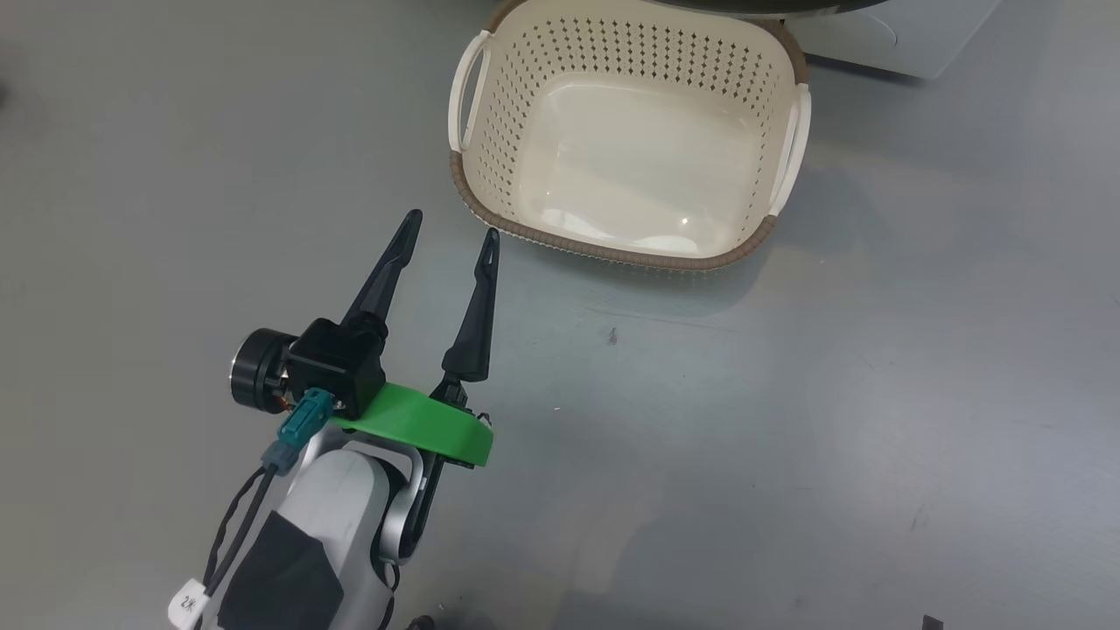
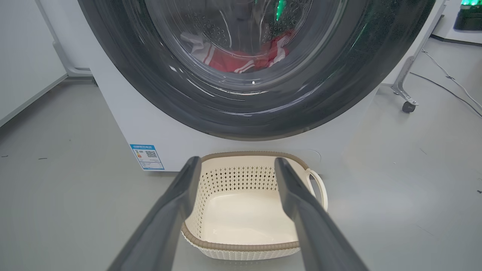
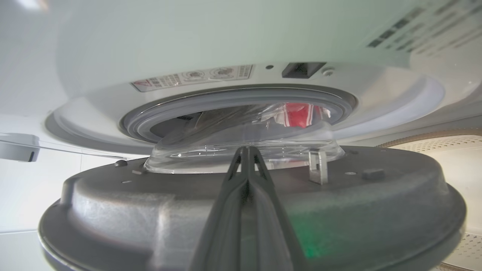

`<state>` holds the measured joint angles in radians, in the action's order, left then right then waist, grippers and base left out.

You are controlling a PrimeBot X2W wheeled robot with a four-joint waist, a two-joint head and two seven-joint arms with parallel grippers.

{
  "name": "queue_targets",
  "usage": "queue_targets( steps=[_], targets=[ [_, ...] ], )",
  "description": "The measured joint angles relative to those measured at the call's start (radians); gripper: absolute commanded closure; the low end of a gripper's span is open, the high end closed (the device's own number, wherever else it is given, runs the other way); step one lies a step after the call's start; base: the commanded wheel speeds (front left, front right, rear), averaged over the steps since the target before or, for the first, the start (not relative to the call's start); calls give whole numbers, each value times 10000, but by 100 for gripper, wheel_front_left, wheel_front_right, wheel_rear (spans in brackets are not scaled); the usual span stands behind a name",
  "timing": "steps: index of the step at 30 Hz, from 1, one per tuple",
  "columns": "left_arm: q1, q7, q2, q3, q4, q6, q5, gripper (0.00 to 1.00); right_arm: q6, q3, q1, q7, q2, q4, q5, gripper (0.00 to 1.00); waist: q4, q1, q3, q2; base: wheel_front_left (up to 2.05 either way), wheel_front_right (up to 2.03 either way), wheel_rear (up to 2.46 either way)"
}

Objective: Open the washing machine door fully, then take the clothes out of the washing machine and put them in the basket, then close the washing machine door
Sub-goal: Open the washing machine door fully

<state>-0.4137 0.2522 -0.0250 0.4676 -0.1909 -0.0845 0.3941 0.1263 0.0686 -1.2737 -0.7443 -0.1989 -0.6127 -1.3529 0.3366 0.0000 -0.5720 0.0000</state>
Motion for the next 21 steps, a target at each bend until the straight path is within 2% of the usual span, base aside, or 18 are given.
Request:
queue_targets(
  steps=[21],
  targets=[
    [28, 0, -2, -192, -38, -82, -165, 0, 0, -125, 436, -443, 291, -234, -121, 100, -275, 0, 503, 0, 0, 0, 0]
  ],
)
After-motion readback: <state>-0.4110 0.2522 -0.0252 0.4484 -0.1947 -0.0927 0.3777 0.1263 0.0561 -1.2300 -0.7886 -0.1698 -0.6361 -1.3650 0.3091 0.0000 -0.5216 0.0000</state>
